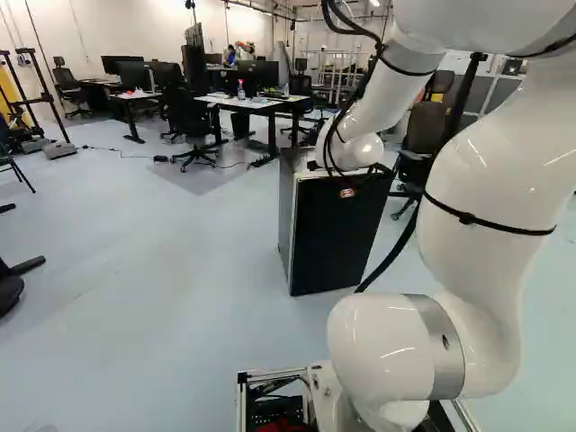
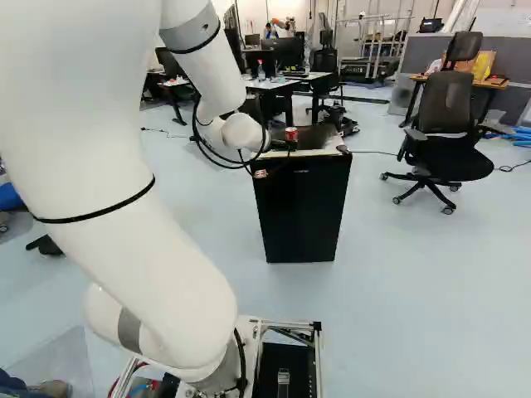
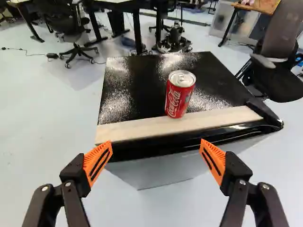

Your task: Grab a drink from the fridge

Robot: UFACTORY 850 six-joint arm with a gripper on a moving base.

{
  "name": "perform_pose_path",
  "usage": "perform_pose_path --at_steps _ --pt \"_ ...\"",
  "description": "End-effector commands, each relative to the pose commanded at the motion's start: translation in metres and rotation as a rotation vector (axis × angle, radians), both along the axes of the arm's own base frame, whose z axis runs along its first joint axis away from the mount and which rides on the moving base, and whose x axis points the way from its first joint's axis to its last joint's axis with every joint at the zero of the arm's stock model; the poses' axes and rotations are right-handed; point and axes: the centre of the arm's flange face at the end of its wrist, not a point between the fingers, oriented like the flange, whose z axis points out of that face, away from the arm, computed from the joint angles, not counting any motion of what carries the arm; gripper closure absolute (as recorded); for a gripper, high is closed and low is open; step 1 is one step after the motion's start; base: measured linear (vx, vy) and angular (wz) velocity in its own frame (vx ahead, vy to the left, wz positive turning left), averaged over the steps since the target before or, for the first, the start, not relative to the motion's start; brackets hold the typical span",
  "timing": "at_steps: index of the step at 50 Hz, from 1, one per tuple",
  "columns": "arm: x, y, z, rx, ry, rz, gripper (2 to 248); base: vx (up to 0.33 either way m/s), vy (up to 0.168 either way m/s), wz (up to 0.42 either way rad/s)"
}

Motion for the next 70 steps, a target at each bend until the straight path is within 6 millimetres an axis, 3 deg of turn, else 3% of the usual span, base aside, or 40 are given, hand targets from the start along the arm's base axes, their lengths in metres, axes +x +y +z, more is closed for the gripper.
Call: perform_pose_path --at_steps 31,70 --pt "0.016 0.000 -0.011 -0.026 -0.215 0.028 3 0.000 0.000 0.000" --pt "0.037 -0.015 -0.043 -0.010 -0.270 -0.040 3 0.000 0.000 0.000"
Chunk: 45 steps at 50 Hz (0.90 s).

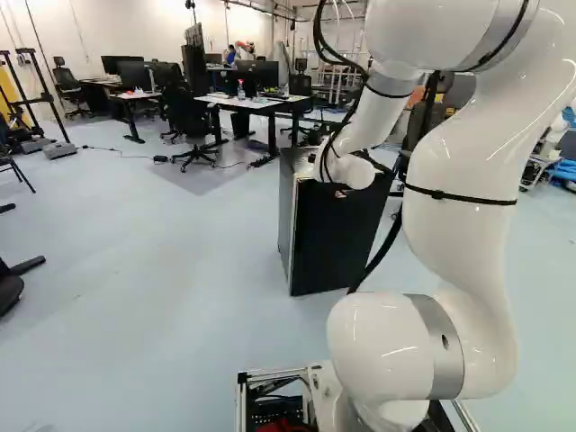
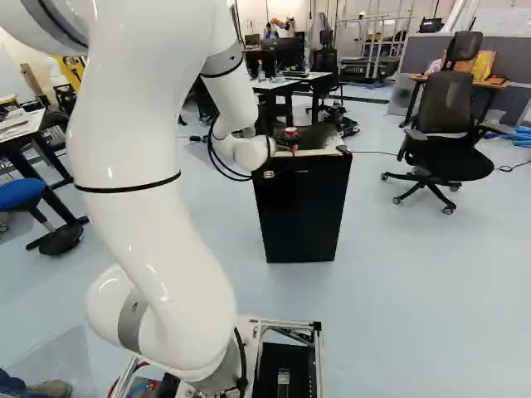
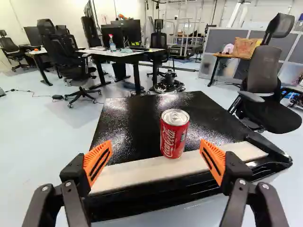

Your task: Grab a drink from the fridge

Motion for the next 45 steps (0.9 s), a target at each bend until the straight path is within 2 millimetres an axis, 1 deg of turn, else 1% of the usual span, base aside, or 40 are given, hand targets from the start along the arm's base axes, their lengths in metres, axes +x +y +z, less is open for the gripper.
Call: perform_pose_path --at_steps 9,45 --pt "0.008 -0.005 -0.010 0.009 0.005 -0.021 3 0.000 0.000 0.000" --pt "0.039 -0.022 -0.012 0.017 -0.029 -0.067 3 0.000 0.000 0.000"
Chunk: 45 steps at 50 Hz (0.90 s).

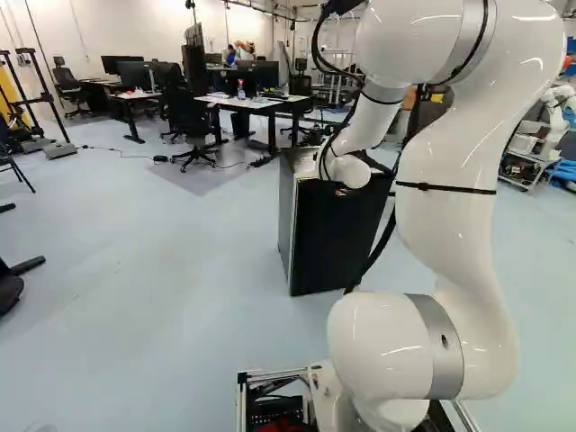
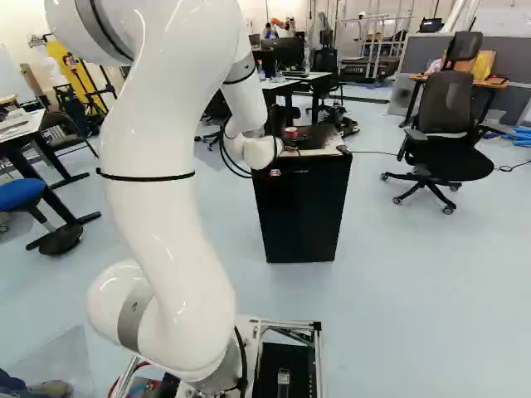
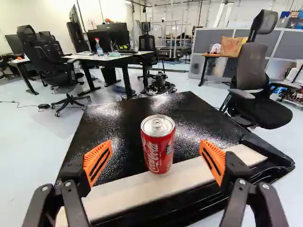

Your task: Grab a drink from the fridge

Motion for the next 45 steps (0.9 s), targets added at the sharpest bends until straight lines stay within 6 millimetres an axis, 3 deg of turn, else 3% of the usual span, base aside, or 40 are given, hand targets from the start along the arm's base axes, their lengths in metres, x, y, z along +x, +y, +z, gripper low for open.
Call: perform_pose_path --at_steps 23,41,42,45 --pt "0.019 -0.008 -0.008 -0.001 -0.003 -0.006 3 0.000 0.000 0.000" --pt "0.020 -0.008 -0.009 0.000 -0.002 -0.006 3 0.000 0.000 0.000" --pt "0.020 -0.008 -0.009 0.000 -0.002 -0.006 17 0.000 0.000 0.000" --pt "0.020 -0.008 -0.009 0.000 -0.002 -0.006 17 0.000 0.000 0.000"
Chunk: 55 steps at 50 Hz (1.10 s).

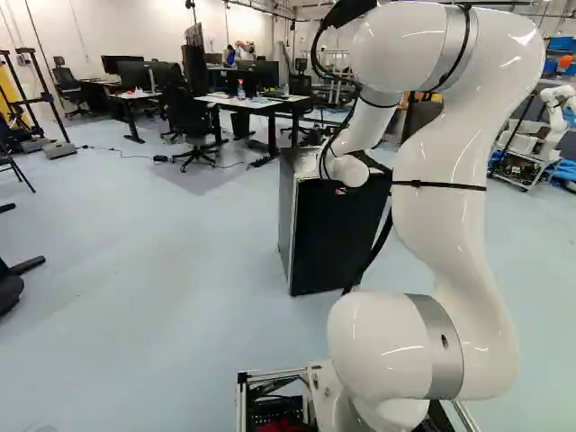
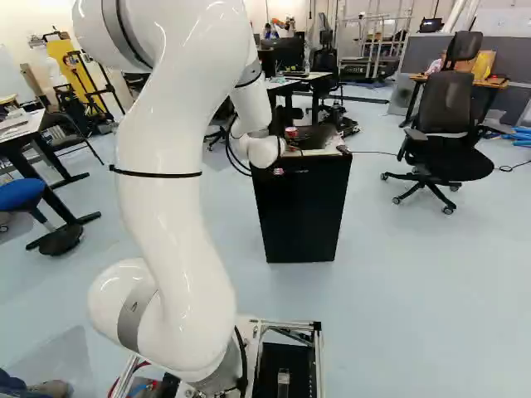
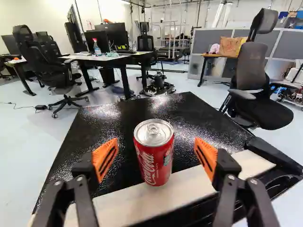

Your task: Grab a drink from the fridge

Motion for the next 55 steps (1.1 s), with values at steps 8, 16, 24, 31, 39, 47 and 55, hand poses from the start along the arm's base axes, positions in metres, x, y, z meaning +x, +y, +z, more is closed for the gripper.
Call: perform_pose_path --at_steps 8,16,24,31,39,47,55 --pt "0.000 0.000 0.000 0.000 0.000 0.000 93 0.000 0.000 0.000" --pt "0.000 0.000 0.000 0.000 0.000 0.000 132 0.000 0.000 0.000" --pt "0.000 0.000 0.003 -0.001 -0.004 0.000 153 0.000 0.000 0.000" --pt "-0.001 0.000 0.009 -0.003 -0.015 0.000 153 0.000 0.000 0.000" --pt "-0.001 0.000 0.018 -0.006 -0.030 0.000 153 0.000 0.000 0.000" --pt "-0.002 0.000 0.027 -0.009 -0.045 0.000 153 0.000 0.000 0.000" --pt "-0.002 0.000 0.034 -0.011 -0.056 0.000 153 0.000 0.000 0.000"
